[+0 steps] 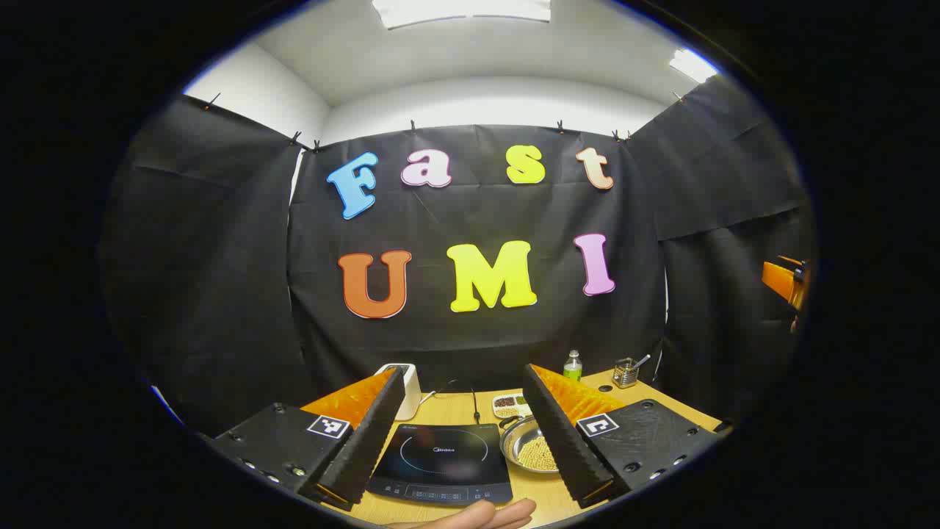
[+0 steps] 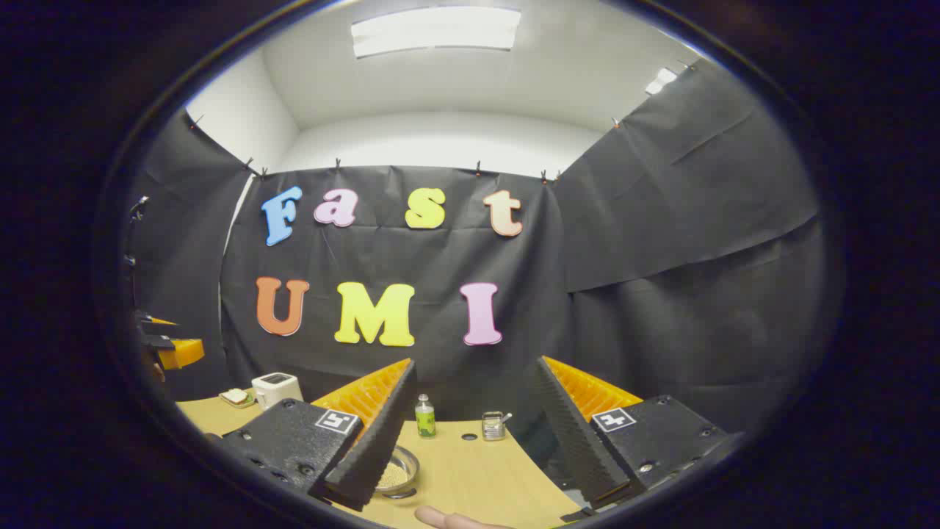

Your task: First push the handle of the pot to place it horizontally, then grasp the pot with both hands and set it on the induction cooktop.

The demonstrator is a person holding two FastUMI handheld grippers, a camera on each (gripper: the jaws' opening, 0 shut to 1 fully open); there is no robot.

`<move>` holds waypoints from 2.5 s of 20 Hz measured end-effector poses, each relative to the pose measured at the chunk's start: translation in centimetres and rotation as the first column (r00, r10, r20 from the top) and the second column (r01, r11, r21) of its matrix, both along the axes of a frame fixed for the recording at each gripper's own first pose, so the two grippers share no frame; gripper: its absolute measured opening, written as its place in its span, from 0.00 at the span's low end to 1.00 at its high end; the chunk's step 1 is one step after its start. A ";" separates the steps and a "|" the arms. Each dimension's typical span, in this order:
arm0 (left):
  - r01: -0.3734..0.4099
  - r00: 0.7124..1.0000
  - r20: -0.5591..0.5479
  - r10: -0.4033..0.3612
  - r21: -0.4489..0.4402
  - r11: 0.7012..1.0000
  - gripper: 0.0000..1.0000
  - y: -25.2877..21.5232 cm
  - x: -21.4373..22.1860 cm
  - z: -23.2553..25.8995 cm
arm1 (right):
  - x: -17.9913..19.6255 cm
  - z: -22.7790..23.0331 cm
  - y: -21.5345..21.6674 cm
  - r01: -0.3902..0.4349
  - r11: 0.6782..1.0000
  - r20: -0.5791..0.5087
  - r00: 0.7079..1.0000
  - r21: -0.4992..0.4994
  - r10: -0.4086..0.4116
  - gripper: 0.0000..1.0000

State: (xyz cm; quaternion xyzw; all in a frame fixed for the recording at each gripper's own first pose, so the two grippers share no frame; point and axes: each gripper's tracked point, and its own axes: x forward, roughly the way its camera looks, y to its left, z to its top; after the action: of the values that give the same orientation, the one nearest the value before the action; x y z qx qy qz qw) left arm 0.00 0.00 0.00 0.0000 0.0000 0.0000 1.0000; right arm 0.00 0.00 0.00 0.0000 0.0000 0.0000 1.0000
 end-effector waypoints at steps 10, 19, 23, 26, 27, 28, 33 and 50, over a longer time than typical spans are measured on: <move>0.010 1.000 0.000 -0.010 -0.016 1.000 0.96 -0.1 -0.4 -0.1 | 1.0 -1.3 -0.1 0.027 0.999 -0.029 0.999 -0.039 -0.028 0.96; 0.042 0.999 -0.013 -0.042 -0.018 0.999 0.96 -0.5 -0.7 -1.5 | 3.8 -5.2 0.5 0.012 0.999 -0.101 0.995 -0.043 -0.016 0.96; 0.041 0.999 -0.005 -0.041 -0.018 0.999 0.96 -0.2 -1.0 -1.7 | 5.2 -8.7 3.2 -0.069 0.998 -0.170 0.983 -0.016 0.065 0.97; 0.012 1.000 0.016 -0.012 -0.009 1.000 0.96 0.8 -1.2 -1.5 | 5.9 -12.8 6.1 -0.171 0.985 -0.272 0.949 -0.017 0.160 0.76; 0.001 1.000 0.019 -0.001 -0.005 1.000 0.96 1.1 -1.1 -1.6 | 5.9 -14.1 7.5 -0.218 0.976 -0.312 0.927 0.007 0.209 0.61; -0.005 1.000 0.020 0.005 -0.004 1.000 0.96 1.3 -1.1 -1.8 | 6.0 -15.6 8.5 -0.243 0.969 -0.355 0.904 0.032 0.239 0.47; -0.016 1.000 0.010 0.016 -0.017 1.000 0.96 2.3 -0.9 -2.6 | 6.3 -24.0 12.5 -0.308 0.946 -0.556 0.770 0.104 0.313 0.00; 0.000 0.999 -0.047 -0.001 -0.009 1.000 0.96 2.5 -1.2 -5.3 | 1.9 -39.4 17.5 -0.434 0.884 -0.832 0.414 0.177 0.370 0.04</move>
State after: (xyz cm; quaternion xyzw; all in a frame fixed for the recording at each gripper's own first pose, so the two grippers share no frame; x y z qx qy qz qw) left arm -1.24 2.46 -5.30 -0.0047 0.0233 -0.0002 0.9997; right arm 1.94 17.46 -39.45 -0.0329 0.4855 0.2390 0.8403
